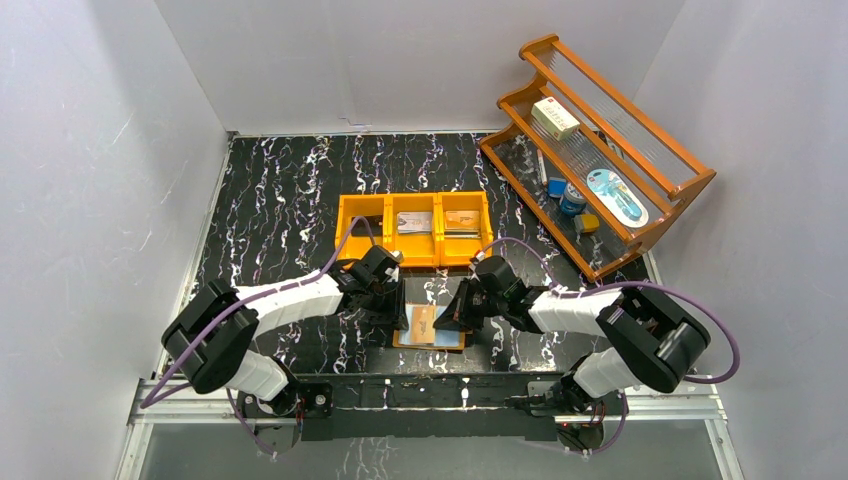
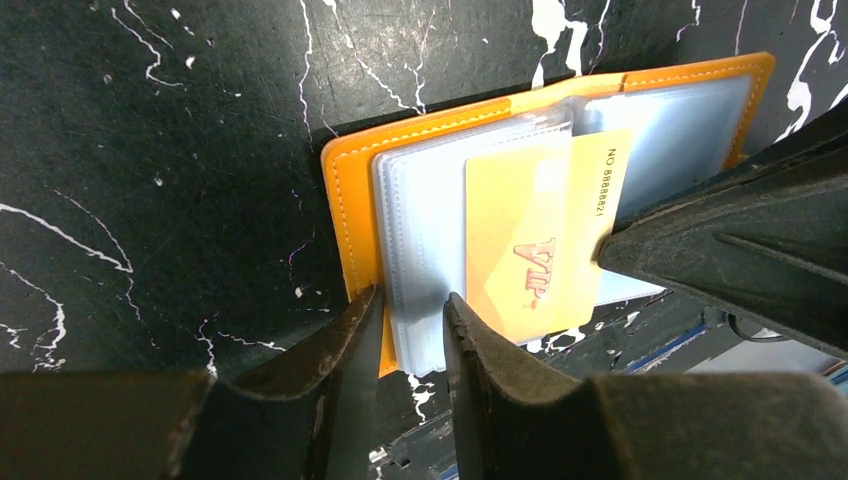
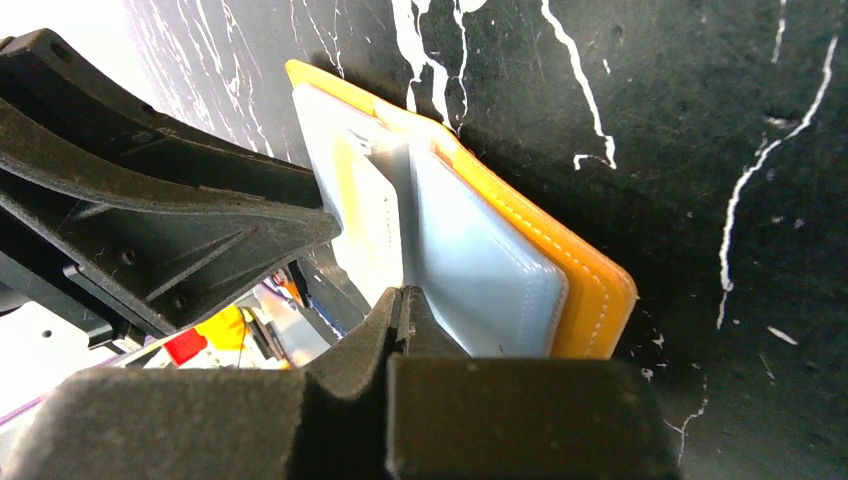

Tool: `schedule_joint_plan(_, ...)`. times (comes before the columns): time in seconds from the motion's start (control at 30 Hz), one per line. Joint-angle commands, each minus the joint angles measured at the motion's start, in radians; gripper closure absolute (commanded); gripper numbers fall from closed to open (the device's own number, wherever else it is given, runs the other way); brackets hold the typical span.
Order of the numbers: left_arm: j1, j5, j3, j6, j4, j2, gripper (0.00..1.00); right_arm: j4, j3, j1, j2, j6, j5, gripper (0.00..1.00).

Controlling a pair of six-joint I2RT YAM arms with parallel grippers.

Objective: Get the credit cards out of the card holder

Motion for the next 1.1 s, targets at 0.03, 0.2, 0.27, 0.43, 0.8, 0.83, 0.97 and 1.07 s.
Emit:
schedule_joint_plan(0.03,-0.007,-0.027,0.028,0.019,-0.091,-0.046,0.7,0.028,-0.004,-0.006,0.001,-0.002,-0.01,1.0)
schedule_joint_plan(0.2,-0.007,-0.007,0.117,0.035,-0.108,-0.071,0.68,-0.034,0.017,-0.006,0.028,0.005,0.026,1.0)
schedule_joint_plan(0.27,-0.007,0.021,0.146,0.035,-0.1,-0.1,0.67,-0.046,0.016,-0.006,0.027,0.009,0.039,1.0)
schedule_joint_plan(0.43,-0.006,0.13,0.163,0.053,-0.031,-0.082,0.63,-0.051,0.009,-0.006,0.025,0.014,0.046,1.0)
schedule_joint_plan(0.8,-0.007,0.088,-0.006,-0.01,0.013,0.07,0.7,-0.041,0.01,-0.006,0.021,0.015,0.042,0.97)
schedule_joint_plan(0.83,-0.007,0.086,-0.023,-0.011,0.021,0.069,0.7,-0.032,0.008,-0.008,0.024,0.014,0.035,0.95)
schedule_joint_plan(0.97,-0.007,0.083,-0.049,-0.004,0.008,0.074,0.72,0.025,-0.004,-0.009,0.041,0.036,0.014,0.86)
schedule_joint_plan(1.07,-0.007,0.075,-0.055,0.0,0.0,0.06,0.72,0.101,-0.033,-0.009,0.029,0.072,0.016,0.75)
